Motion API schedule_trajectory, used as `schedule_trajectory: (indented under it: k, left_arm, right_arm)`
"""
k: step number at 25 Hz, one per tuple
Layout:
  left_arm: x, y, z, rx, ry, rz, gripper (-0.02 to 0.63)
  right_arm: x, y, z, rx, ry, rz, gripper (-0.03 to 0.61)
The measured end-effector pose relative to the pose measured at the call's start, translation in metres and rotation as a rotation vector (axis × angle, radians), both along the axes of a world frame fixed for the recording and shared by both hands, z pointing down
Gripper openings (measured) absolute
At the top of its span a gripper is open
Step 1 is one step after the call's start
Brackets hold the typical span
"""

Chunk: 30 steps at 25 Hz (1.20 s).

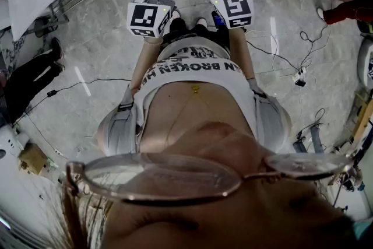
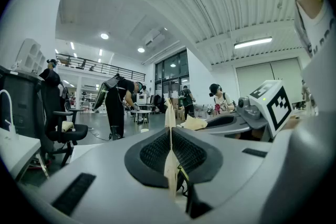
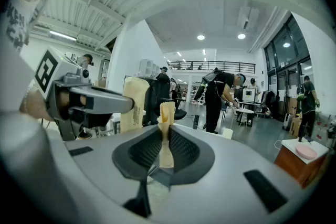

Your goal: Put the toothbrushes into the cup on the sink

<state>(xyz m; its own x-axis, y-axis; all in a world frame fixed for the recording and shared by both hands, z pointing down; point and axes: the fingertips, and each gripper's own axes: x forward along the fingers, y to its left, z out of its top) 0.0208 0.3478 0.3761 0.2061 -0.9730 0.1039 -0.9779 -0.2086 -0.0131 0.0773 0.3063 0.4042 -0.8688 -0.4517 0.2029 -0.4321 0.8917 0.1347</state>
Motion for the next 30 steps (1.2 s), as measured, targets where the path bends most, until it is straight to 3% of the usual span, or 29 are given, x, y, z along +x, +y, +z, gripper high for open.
schedule_trajectory:
  k: [17,24,30]
  left_arm:
    - [0.027,-0.003,0.005,0.014,0.034,-0.083,0.025]
    - [0.016,-0.011,0.006,0.013,0.037,-0.101,0.025]
    - [0.004,-0.041,0.007,0.022,0.039,-0.062,0.025]
  right_arm:
    - [0.032,-0.008,0.006,-0.01,-0.041,-0.075,0.057]
    - [0.025,-0.017,0.005,-0.013,-0.05,-0.073,0.057]
    - [0.014,-0.04,0.005,-0.01,-0.049,-0.044,0.057]
